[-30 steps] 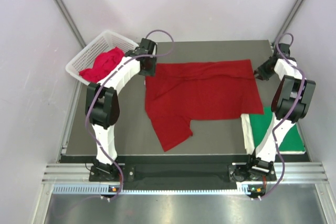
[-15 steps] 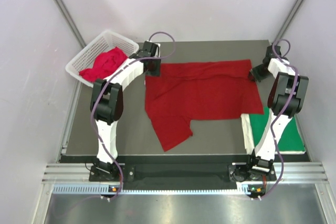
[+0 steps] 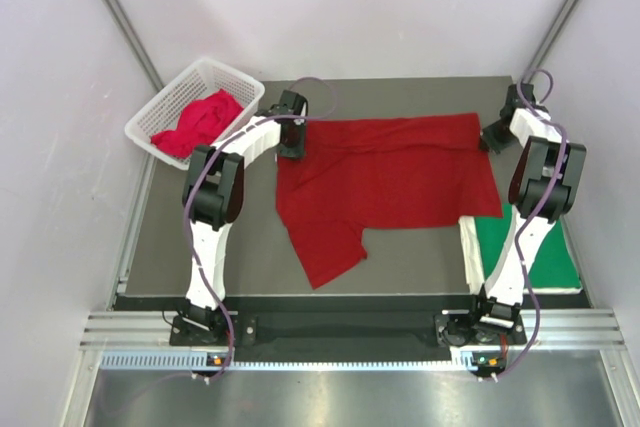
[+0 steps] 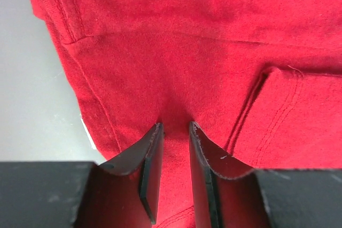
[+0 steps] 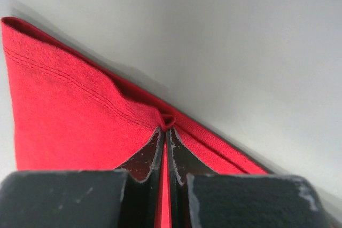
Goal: Fold and stack the t-shirts
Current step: Fold the tshirt
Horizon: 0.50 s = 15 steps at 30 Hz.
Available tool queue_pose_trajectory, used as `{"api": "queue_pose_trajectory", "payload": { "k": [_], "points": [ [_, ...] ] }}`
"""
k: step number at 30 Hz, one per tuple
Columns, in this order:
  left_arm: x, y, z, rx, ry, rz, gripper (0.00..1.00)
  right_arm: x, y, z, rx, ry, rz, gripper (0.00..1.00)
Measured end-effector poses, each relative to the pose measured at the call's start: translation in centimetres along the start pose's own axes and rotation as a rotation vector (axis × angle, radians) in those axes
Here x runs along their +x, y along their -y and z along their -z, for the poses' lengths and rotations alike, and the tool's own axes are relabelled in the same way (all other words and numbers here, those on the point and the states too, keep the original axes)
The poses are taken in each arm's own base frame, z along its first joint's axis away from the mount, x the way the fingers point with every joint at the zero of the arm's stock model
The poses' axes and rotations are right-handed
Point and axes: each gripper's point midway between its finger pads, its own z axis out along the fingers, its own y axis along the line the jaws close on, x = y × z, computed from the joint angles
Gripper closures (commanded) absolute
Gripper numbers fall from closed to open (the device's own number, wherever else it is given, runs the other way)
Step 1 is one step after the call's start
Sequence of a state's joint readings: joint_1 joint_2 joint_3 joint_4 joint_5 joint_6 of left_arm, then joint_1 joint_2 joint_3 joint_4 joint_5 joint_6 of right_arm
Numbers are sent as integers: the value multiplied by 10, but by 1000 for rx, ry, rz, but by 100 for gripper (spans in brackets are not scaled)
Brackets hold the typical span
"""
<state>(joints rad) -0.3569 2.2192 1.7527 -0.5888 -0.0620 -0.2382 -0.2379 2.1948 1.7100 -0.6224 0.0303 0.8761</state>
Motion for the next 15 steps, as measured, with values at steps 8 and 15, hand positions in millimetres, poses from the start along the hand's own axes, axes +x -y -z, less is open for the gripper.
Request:
{"api": "queue_pose_trajectory", "payload": {
  "k": [8, 15],
  "points": [
    [1, -1, -1, -22, -6, -6, 67, -6, 3, -1, 8, 30, 82, 100],
    [4, -1, 5, -13, -36, -5, 51, -6, 1, 0, -7, 23, 117, 100]
  ]
}}
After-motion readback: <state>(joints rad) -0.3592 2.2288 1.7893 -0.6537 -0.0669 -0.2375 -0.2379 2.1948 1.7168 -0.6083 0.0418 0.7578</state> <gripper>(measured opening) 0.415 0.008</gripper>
